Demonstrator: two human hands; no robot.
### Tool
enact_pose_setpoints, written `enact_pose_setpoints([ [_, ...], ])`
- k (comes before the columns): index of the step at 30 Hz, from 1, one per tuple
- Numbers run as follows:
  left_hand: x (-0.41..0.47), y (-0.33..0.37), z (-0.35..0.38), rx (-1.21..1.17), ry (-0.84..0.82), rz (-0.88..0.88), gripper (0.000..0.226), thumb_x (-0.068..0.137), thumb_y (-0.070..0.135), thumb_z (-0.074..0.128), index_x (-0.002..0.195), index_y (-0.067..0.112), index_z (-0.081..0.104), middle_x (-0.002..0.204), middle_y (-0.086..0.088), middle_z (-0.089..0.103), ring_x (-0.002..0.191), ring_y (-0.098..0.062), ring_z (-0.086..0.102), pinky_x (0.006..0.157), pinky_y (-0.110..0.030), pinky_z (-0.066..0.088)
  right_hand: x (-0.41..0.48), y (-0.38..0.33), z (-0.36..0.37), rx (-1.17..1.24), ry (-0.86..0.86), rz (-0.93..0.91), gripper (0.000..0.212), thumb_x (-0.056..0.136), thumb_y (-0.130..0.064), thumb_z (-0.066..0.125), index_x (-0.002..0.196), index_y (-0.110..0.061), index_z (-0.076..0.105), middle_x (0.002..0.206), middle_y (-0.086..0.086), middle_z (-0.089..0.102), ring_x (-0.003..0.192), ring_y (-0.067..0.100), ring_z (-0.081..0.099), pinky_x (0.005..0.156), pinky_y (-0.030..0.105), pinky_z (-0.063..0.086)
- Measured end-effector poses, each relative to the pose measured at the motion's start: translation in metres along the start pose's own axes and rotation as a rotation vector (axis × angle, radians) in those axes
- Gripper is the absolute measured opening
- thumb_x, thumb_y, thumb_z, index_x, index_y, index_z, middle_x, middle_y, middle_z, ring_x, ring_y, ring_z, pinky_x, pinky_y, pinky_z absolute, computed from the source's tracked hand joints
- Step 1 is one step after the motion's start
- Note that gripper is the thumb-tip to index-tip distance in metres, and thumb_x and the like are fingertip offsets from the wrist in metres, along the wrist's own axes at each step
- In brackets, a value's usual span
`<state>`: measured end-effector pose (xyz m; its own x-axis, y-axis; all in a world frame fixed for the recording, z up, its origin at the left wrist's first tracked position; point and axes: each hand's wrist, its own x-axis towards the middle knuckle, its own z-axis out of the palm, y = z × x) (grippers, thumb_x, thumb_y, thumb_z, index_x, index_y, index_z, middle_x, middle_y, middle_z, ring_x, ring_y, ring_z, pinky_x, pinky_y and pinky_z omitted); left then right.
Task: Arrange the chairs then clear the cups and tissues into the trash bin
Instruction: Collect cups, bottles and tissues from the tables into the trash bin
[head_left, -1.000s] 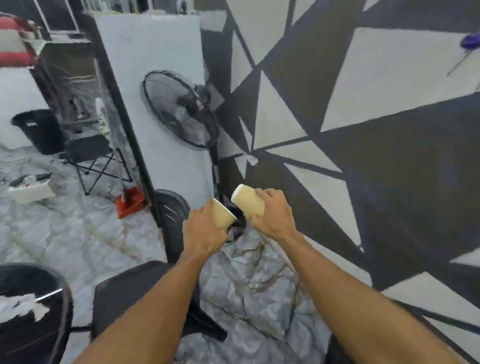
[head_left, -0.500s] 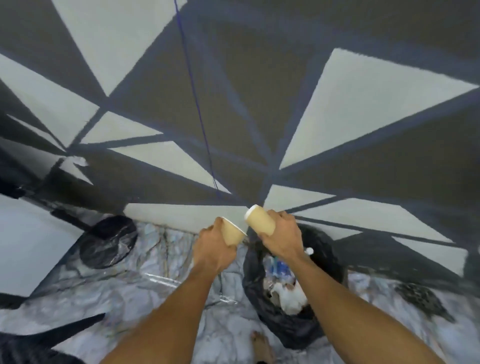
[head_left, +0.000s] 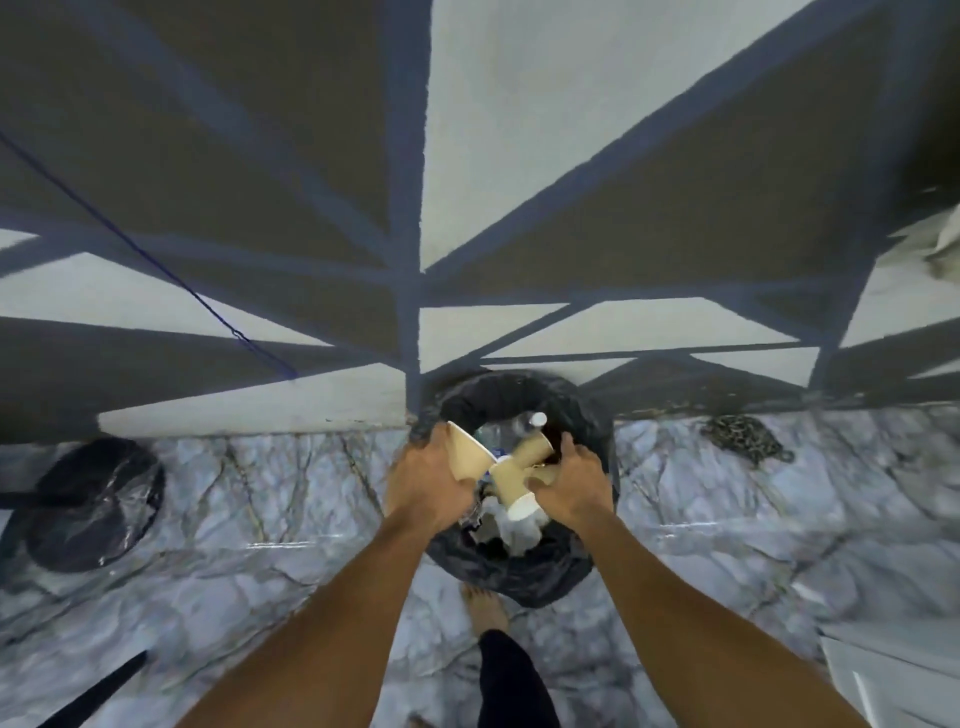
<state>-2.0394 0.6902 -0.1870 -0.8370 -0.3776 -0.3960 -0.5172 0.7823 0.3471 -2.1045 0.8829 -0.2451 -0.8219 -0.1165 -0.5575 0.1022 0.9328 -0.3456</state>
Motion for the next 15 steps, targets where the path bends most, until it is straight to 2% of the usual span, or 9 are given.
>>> enact_pose_setpoints([
  [6, 0.008, 0.005, 0.004, 0.01, -0.043, 0.003, 0.069, 0.07, 0.037, 0.07, 0.131, 0.022, 0.042, 0.11, -0.011, 0.066, 0.101, -0.033, 0.061, 0.083, -0.039, 0.053, 0.01, 0.018, -0.017, -0.011, 0.009, 0.048, 0.072, 0.083, -0.035, 0.066, 0.145, -0.014, 0.038, 0.143, 0.012, 0.045, 0.135, 0.031, 0.04, 0.111, 0.04, 0.038],
  [15, 0.023, 0.024, 0.006, -0.069, -0.096, -0.005, 0.072, 0.069, 0.04, 0.07, 0.132, 0.023, 0.039, 0.114, -0.008, 0.064, 0.105, -0.032, 0.059, 0.085, -0.043, 0.053, 0.015, 0.009, -0.025, 0.046, -0.015, -0.014, 0.052, 0.083, -0.024, 0.067, 0.132, -0.014, 0.054, 0.133, 0.008, 0.05, 0.126, 0.028, 0.048, 0.104, 0.038, 0.043],
])
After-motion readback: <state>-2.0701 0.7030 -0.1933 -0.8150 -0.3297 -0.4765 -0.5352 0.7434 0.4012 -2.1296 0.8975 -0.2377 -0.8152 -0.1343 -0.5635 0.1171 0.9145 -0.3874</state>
